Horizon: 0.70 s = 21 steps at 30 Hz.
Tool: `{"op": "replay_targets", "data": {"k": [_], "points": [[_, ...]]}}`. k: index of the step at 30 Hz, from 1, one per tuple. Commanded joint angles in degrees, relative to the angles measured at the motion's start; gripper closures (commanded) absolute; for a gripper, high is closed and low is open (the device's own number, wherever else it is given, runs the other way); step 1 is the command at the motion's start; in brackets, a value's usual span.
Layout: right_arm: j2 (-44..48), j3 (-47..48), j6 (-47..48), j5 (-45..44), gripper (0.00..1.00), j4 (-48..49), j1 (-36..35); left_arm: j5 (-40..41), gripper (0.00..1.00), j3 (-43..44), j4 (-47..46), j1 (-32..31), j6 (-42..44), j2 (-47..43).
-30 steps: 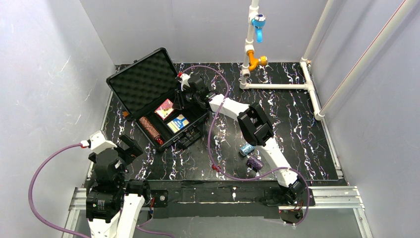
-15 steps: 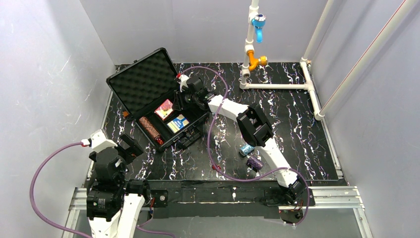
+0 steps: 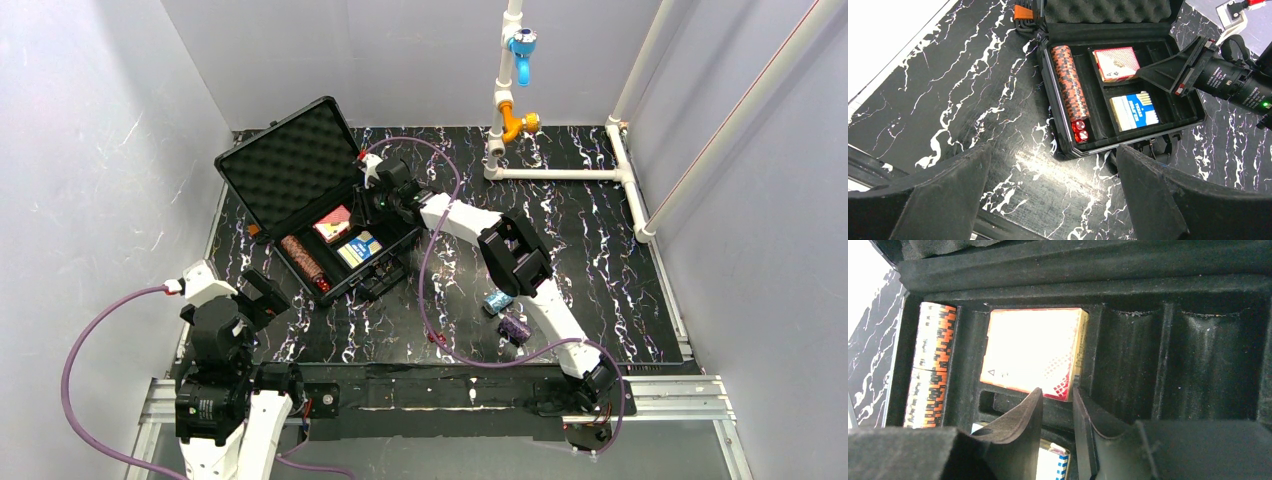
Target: Pack up texas hold em set
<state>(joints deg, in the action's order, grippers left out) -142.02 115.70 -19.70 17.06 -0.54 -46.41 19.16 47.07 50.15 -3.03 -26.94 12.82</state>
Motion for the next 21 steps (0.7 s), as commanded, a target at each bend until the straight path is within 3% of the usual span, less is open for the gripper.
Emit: {"op": "replay_targets", "data": {"k": [1, 12, 21], "points": [[3.94, 1.05, 0.06, -0.53, 0.61, -3.39, -1.05, -0.26, 0.05, -0.18, -0.28, 0.59, 0.88, 1.03], [5.61, 5.35, 3.01, -4.42, 0.49, -5.37, -1.3, -0.35, 0.05, -0.22, -0.31, 0.66, 0.93, 0.98], [4.99, 7.47, 3.05, -4.74, 0.52, -3.21, -1.88, -0.35, 0.05, -0.23, -0.25, 0.71, 0.97, 1.07]]}}
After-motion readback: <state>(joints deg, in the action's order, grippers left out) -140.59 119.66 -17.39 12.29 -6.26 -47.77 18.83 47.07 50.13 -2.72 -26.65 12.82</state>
